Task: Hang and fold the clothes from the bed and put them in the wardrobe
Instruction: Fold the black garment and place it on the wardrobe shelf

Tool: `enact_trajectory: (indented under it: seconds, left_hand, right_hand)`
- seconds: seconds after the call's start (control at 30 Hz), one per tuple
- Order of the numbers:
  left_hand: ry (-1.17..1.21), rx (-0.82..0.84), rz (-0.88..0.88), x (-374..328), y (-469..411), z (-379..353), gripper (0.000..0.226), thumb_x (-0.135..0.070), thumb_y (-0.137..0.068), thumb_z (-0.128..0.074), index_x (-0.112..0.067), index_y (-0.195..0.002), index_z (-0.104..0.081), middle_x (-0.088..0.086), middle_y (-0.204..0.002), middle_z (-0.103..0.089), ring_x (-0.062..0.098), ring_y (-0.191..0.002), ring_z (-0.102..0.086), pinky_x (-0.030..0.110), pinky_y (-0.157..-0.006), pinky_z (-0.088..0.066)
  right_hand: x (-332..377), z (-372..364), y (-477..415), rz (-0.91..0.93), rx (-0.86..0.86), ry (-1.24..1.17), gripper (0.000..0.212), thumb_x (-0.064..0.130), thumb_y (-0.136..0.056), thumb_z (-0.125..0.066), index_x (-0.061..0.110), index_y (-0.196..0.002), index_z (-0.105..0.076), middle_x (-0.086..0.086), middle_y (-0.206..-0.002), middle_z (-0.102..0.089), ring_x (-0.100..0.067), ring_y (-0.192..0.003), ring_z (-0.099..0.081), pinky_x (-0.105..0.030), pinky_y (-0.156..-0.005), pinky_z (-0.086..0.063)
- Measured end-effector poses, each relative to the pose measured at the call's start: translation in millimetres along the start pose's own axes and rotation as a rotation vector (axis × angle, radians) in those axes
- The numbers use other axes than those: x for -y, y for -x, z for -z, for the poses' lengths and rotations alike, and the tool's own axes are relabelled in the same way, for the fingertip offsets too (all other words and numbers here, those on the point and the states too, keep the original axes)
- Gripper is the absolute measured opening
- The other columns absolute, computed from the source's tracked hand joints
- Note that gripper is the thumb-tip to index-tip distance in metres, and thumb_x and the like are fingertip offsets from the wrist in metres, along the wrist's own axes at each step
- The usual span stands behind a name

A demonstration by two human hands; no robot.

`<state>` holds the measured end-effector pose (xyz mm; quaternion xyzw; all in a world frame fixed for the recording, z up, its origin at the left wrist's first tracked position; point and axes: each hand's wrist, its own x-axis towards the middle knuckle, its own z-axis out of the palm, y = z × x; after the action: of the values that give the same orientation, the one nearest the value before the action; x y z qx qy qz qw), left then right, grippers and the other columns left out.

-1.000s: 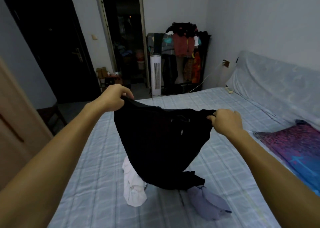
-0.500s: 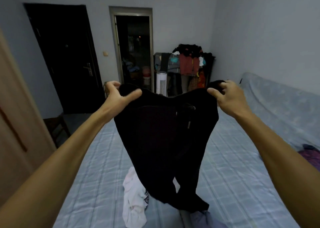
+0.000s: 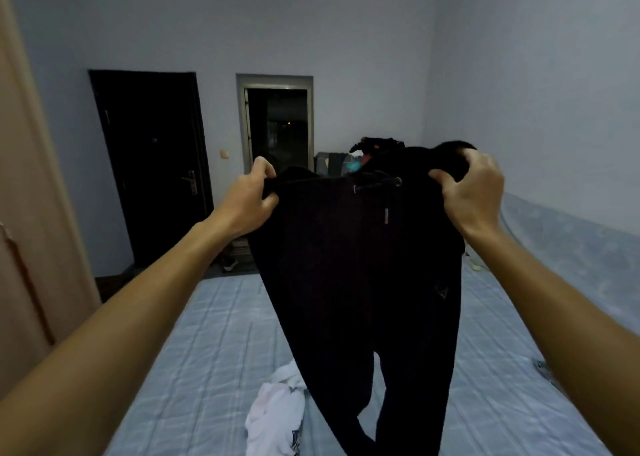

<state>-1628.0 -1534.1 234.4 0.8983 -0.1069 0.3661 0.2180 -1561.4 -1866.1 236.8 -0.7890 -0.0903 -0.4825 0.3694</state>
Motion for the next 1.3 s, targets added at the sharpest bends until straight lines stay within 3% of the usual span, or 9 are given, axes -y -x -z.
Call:
enact_trajectory:
  seconds: [0.1,0.2,0.3,0.4,0.47,0.53,0.7,0.93,1.3]
  left_hand:
    - [0.04,-0.31,0.009,-8,-17,10,0.011,-0.009,-0.089,-0.056,-0.014,-0.098,-0.059,0.001,-0.091,-0.061,0.017,-0.083,-0.058,0.021,-0.069,-0.042]
    - [0.152,-0.428,0.071,-17,-28,16,0.013,-0.007,-0.091,-0.055,-0.015,-0.096,-0.064,-0.001,-0.092,-0.064,0.012,-0.087,-0.06,0.012,-0.074,-0.044]
    - [0.127,-0.512,0.071,-31,-31,19,0.017,0.0,-0.091,-0.05,-0.011,-0.097,-0.062,0.003,-0.093,-0.062,0.016,-0.088,-0.059,0.017,-0.075,-0.045]
    - [0.143,-0.588,0.071,-44,-34,27,0.017,0.002,-0.091,-0.049,-0.011,-0.099,-0.057,0.0,-0.089,-0.059,0.015,-0.082,-0.059,0.013,-0.069,-0.045]
    - [0.164,-0.631,0.089,-56,-37,37,0.019,-0.001,-0.092,-0.051,-0.012,-0.108,-0.053,-0.002,-0.092,-0.058,0.014,-0.078,-0.058,0.02,-0.068,-0.049]
    - [0.19,-0.696,0.132,-68,-40,50,0.024,-0.004,-0.094,-0.051,-0.01,-0.117,-0.05,-0.003,-0.099,-0.056,0.006,-0.078,-0.055,0.007,-0.068,-0.044]
    - [0.201,-0.826,0.197,-96,-35,76,0.014,-0.005,-0.096,-0.048,-0.005,-0.109,-0.054,-0.008,-0.078,-0.052,-0.013,-0.058,-0.05,0.005,-0.053,-0.038]
    - [0.351,-0.843,0.27,-104,18,103,0.018,-0.018,-0.098,-0.048,-0.007,-0.113,-0.049,-0.009,-0.087,-0.053,-0.003,-0.072,-0.053,0.003,-0.06,-0.039]
    - [0.395,-0.689,0.279,-86,90,132,0.006,-0.02,-0.097,-0.05,-0.022,-0.101,-0.046,-0.007,-0.086,-0.054,0.004,-0.074,-0.053,0.013,-0.061,-0.045]
  right_hand:
    - [15,13,-13,0.135,-0.041,-0.056,0.067,0.016,-0.085,-0.068,0.015,-0.143,-0.035,-0.012,-0.114,-0.053,-0.017,-0.095,-0.049,-0.018,-0.082,-0.033]
    - [18,22,-24,0.215,0.012,0.022,0.078,0.01,-0.088,-0.064,0.011,-0.15,-0.018,-0.018,-0.103,-0.055,-0.026,-0.085,-0.051,-0.027,-0.075,-0.037]
    - [11,24,-36,0.177,0.074,0.053,0.068,0.02,-0.088,-0.066,0.003,-0.144,-0.032,-0.022,-0.103,-0.06,-0.036,-0.093,-0.057,-0.037,-0.079,-0.042]
    - [3,27,-50,0.081,0.135,0.064,0.036,0.037,-0.088,-0.063,0.004,-0.102,-0.066,-0.018,-0.094,-0.066,-0.035,-0.089,-0.061,-0.033,-0.07,-0.041]
    - [2,31,-58,0.009,0.147,-0.021,0.037,0.042,-0.087,-0.063,0.004,-0.089,-0.065,-0.015,-0.091,-0.064,-0.032,-0.083,-0.06,-0.032,-0.069,-0.041]
    - [8,36,-65,-0.023,0.125,-0.136,0.037,0.044,-0.087,-0.062,0.007,-0.091,-0.061,-0.012,-0.095,-0.059,-0.027,-0.082,-0.056,-0.032,-0.073,-0.043]
    - [39,52,-61,-0.003,0.024,-0.449,0.031,0.042,-0.091,-0.056,0.012,-0.087,-0.051,0.007,-0.067,-0.052,-0.005,-0.056,-0.048,-0.016,-0.048,-0.035]
    - [72,89,-26,0.079,-0.077,-0.626,0.034,0.041,-0.094,-0.053,0.008,-0.104,-0.052,0.01,-0.081,-0.057,0.004,-0.067,-0.053,-0.009,-0.057,-0.042]
    - [106,128,44,0.04,-0.005,-0.567,0.034,0.04,-0.094,-0.055,0.006,-0.101,-0.055,0.016,-0.078,-0.052,0.014,-0.065,-0.051,-0.006,-0.06,-0.039]
